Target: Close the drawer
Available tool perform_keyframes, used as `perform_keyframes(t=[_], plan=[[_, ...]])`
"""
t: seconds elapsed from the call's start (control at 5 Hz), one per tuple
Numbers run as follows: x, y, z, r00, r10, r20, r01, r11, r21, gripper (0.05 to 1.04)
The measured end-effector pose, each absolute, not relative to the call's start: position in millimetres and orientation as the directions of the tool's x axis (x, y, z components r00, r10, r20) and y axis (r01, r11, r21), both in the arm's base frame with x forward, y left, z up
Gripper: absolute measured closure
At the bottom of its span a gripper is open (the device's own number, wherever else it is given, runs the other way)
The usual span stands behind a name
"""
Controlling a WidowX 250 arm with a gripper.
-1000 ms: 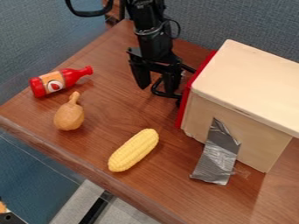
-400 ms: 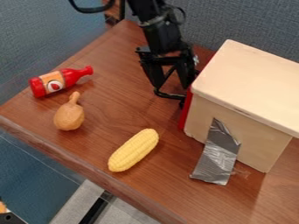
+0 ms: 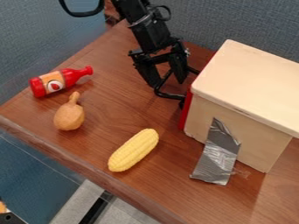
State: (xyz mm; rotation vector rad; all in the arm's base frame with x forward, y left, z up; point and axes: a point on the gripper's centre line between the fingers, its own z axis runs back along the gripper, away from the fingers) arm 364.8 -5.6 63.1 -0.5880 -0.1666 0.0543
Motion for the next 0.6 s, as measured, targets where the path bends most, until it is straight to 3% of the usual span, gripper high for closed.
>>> perform_keyframes(t=[0.4,0.6], plan=[[365.7,21.3,68.9,0.973,0.140,0.181,-0.029,0.861,-0.508,0.085],[362.5,54.1,85.0,0.958,0.169,0.231,-0.062,0.911,-0.408,0.085]])
